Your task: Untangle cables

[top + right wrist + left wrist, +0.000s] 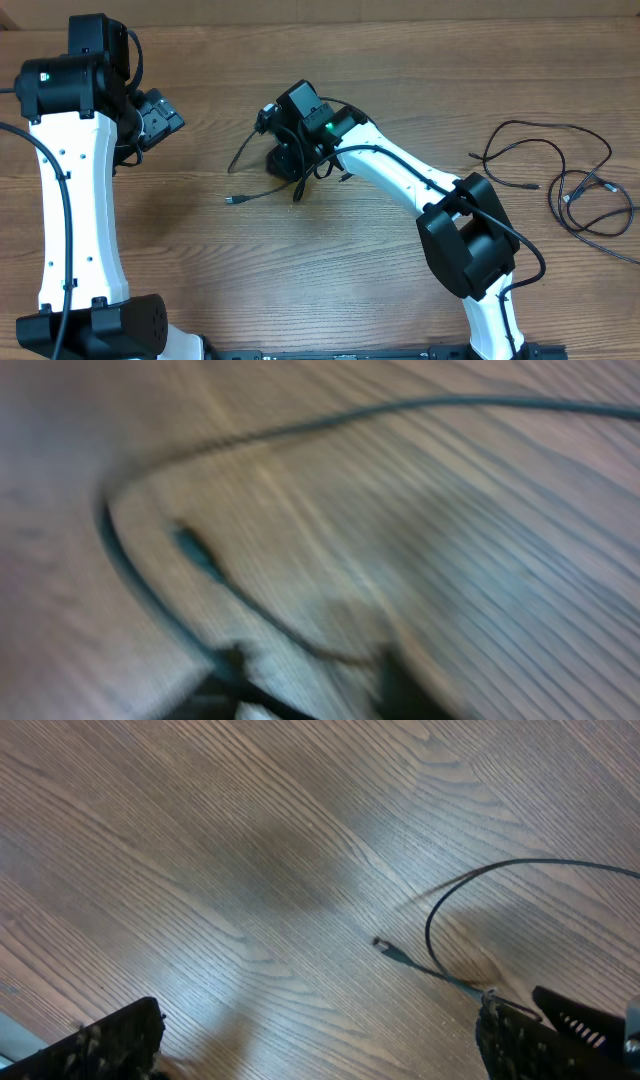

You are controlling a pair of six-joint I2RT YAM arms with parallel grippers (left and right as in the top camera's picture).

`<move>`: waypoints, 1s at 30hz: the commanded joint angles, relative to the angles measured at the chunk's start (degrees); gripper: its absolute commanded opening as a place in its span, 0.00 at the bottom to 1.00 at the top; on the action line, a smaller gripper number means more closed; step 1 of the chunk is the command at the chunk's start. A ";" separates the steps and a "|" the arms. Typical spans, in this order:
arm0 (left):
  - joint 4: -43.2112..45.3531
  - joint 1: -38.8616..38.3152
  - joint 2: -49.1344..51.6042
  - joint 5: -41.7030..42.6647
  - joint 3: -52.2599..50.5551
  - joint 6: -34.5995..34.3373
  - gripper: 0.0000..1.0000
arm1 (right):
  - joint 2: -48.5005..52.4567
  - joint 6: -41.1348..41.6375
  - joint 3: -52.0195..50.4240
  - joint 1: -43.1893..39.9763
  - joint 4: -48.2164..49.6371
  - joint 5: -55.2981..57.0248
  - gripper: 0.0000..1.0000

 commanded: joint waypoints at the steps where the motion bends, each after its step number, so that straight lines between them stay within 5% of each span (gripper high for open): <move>1: -0.15 -0.02 0.50 0.26 -0.04 -0.74 1.00 | -0.26 9.01 1.25 -2.21 -2.08 9.92 0.04; 16: -0.17 -0.02 0.50 0.28 -0.04 -0.74 0.99 | -18.80 20.72 13.27 -31.36 -23.21 35.21 0.04; 30: -0.02 -0.07 0.50 1.79 -0.04 -0.76 1.00 | -31.74 30.95 13.79 -62.62 -22.58 32.04 0.04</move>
